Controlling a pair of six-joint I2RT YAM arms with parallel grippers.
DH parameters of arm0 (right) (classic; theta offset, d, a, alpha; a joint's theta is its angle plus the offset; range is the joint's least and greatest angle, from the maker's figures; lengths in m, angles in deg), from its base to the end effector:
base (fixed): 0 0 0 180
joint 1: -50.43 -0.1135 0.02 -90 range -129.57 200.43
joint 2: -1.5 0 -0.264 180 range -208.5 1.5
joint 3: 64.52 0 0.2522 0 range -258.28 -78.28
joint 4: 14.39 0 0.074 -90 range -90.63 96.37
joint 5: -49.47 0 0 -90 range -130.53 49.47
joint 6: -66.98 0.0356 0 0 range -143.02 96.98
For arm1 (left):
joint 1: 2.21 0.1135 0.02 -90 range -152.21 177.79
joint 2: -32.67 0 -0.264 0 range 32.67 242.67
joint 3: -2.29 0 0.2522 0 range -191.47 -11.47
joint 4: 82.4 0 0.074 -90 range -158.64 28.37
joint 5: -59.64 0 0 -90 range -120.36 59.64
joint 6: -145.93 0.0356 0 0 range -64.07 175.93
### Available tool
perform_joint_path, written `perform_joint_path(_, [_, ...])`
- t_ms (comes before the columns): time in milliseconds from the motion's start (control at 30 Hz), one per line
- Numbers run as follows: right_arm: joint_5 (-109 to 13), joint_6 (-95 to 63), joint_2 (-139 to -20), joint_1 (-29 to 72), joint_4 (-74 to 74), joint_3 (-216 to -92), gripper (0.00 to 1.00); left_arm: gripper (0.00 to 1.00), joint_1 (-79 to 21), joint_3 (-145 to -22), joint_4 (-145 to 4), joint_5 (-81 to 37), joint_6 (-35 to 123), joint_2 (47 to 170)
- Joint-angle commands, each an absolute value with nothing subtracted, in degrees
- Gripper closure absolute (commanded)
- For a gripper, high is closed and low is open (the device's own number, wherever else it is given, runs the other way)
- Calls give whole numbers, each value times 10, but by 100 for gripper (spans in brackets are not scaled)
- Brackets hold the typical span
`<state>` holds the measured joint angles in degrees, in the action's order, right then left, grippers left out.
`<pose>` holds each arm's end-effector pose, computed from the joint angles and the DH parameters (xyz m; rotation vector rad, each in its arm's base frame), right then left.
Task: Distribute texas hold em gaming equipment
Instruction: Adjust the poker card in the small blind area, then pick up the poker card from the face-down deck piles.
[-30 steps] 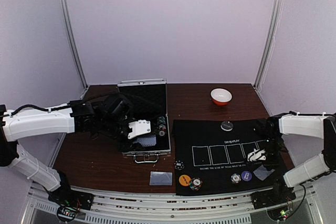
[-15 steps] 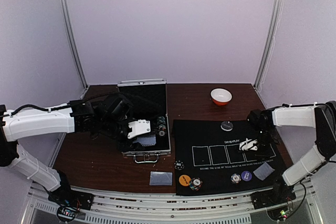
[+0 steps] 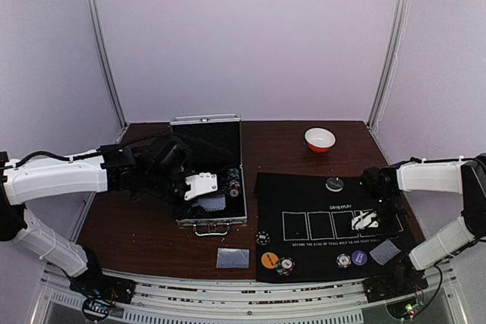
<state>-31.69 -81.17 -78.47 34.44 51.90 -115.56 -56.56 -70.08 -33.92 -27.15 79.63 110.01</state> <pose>0.1792 0.0457 0.1427 1.8148 -2.3847 0.1670 0.1608 -0.2276 0.2612 1.6084 1.9473 -0.2887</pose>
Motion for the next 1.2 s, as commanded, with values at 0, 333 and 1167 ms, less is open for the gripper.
perform_joint_path(0, [-323, -804, -771, 344, 535, -1151, 100, 47, -561, -706, -353, -266, 801, 1085])
perform_joint_path(333, [-336, -818, -794, 344, 569, -1159, 100, 47, -561, -702, -353, -271, 801, 1080])
perform_joint_path(1167, [-330, -544, -677, 271, 329, -1445, 55, 47, -560, -718, -347, -279, 804, 1083])
